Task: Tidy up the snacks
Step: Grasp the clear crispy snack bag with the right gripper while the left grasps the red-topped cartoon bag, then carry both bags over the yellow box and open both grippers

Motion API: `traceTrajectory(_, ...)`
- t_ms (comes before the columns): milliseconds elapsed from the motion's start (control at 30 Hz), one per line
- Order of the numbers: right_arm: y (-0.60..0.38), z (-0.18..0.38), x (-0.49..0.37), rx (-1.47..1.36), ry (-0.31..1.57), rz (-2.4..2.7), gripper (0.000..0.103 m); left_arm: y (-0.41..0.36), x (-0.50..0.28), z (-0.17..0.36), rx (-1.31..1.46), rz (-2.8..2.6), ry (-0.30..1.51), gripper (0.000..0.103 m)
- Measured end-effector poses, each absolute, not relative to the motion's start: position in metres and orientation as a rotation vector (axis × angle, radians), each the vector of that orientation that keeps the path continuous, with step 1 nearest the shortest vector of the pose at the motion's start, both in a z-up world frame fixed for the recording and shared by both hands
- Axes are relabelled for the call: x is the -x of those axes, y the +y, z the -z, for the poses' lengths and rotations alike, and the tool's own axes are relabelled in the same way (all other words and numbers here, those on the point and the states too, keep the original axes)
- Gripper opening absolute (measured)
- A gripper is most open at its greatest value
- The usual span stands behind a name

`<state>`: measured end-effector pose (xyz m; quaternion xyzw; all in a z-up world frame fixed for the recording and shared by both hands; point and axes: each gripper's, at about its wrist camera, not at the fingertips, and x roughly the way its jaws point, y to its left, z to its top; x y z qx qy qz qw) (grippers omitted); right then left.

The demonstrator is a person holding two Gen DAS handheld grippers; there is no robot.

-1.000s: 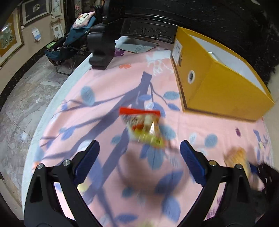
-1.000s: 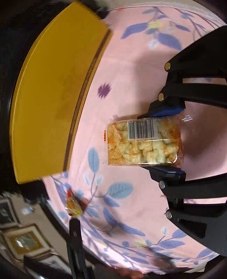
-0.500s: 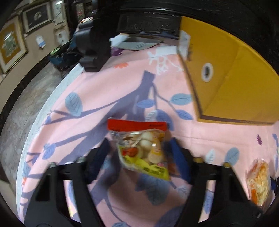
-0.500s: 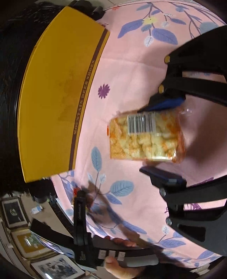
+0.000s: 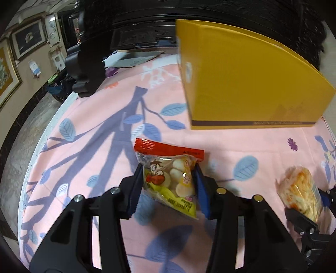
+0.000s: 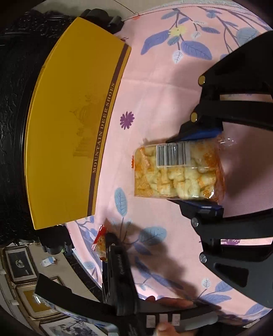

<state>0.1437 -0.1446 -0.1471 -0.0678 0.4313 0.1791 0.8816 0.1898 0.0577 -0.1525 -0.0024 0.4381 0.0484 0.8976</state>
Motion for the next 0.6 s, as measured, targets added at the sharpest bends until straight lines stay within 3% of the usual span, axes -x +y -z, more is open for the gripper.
traceTrajectory(600,-0.182,0.110,-0.122,-0.028,0.886,-0.329,0.046,0.040,-0.109,0.071,0.124,0.061,0.794,0.044)
